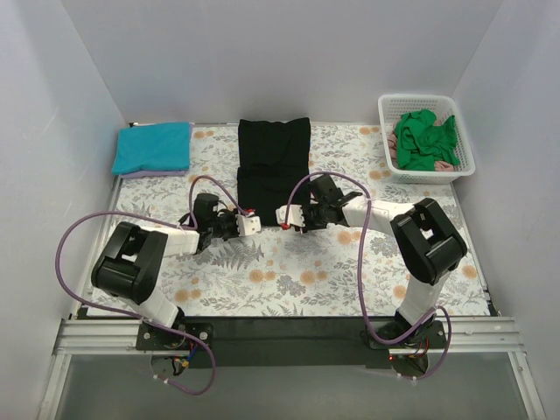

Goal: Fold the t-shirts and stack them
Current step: Fold the tshirt

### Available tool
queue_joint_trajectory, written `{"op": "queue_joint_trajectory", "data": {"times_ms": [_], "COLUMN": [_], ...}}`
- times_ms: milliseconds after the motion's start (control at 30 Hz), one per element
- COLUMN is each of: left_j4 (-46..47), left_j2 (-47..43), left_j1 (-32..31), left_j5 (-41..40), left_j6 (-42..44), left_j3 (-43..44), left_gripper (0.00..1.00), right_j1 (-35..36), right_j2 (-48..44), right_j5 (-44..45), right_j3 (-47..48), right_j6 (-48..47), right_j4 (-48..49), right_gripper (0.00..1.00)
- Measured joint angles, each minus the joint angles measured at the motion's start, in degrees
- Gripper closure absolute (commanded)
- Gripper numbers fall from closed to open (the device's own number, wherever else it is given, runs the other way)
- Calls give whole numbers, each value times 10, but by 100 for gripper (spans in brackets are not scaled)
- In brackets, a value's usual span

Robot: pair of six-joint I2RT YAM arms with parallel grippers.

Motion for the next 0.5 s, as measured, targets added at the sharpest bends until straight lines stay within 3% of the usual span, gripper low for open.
{"op": "queue_joint_trajectory", "data": {"times_ms": [33,67,100,133,300,500], "left_j4": [0,0,1,0,-52,-170], "left_j2": [3,6,10,12,-7,-97], "left_j1": [0,0,0,0,0,0], "left_j5": [-2,-2,-5,-6,-3,22], "left_j6": [1,1,3,4,-7,-48], "left_j3": [2,3,5,7,25,95], "left_gripper": [85,91,96,100,100,100], "right_j1": [0,1,1,1,2,0], "right_j2": [3,5,7,9,7,-28], "right_j5": [3,6,10,12,19,14], "right_j3": [0,0,0,0,2,43], "right_j6": [-1,-2,-4,-1,5,38], "right_j4": [5,10,14,17,16,-58], "right_gripper": [77,94,99,99,99,99]}}
